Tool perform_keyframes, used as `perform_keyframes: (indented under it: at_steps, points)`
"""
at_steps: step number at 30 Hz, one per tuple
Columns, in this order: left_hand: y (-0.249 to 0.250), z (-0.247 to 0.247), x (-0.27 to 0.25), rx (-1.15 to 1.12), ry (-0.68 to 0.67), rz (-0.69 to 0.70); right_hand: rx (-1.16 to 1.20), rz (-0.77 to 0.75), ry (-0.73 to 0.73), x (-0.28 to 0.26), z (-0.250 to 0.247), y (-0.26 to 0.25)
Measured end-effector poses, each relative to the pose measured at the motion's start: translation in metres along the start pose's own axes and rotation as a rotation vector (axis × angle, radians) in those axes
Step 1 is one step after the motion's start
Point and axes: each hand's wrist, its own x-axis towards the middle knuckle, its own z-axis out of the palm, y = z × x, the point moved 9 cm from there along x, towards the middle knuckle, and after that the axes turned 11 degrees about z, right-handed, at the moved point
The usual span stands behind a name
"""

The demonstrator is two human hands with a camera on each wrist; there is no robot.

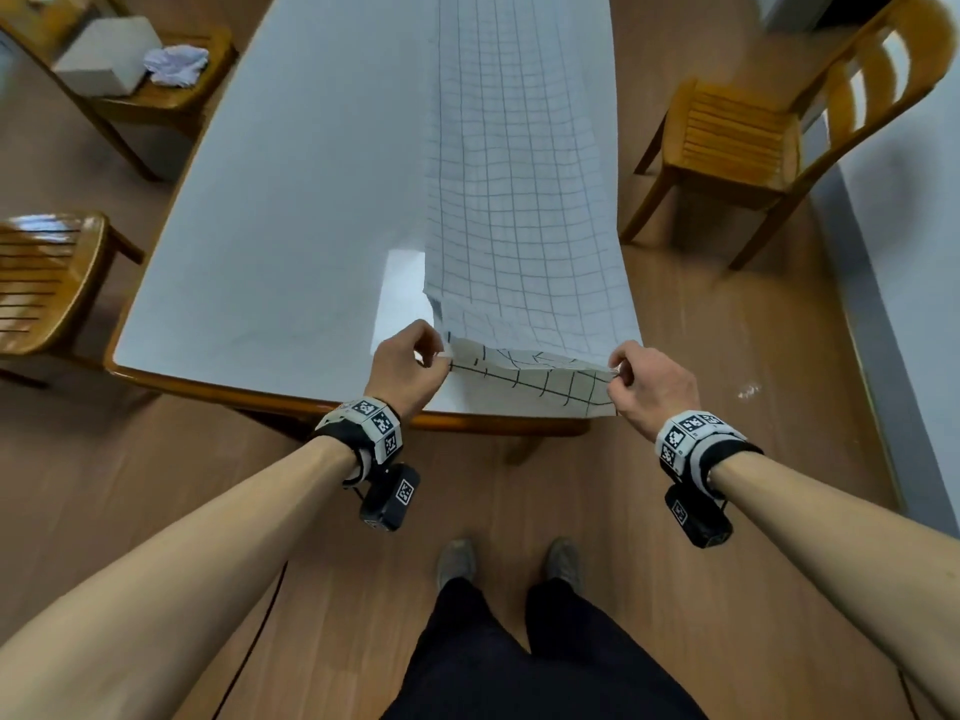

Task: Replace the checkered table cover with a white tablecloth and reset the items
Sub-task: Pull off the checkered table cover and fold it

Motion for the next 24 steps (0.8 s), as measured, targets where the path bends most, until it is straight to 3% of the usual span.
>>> perform_keyframes:
  at_steps: [4, 10, 13, 16, 24]
  points:
    - [0.02, -0.013, 0.014, -0.054, -0.028, 0.042, 0.103, -0.05, 0.045, 0.012, -0.038, -0.013]
    - [0.018, 0.0, 0.023, -0.152, -0.141, -0.111, 0.181, -0.144, 0.038, 0.014, -0.065, -0.03]
    - [0.016, 0.01, 0.023, -0.172, -0.195, -0.124, 0.202, -0.137, 0.056, 0.015, -0.071, -0.029]
    - [0.02, 0.011, 0.021, -0.103, -0.245, -0.076, 0.199, -0.094, 0.083, 0.02, -0.076, -0.022]
    - [0.056, -0.028, 0.04, -0.058, -0.125, 0.138, 0.18, -0.085, 0.113, 0.029, -0.088, -0.034]
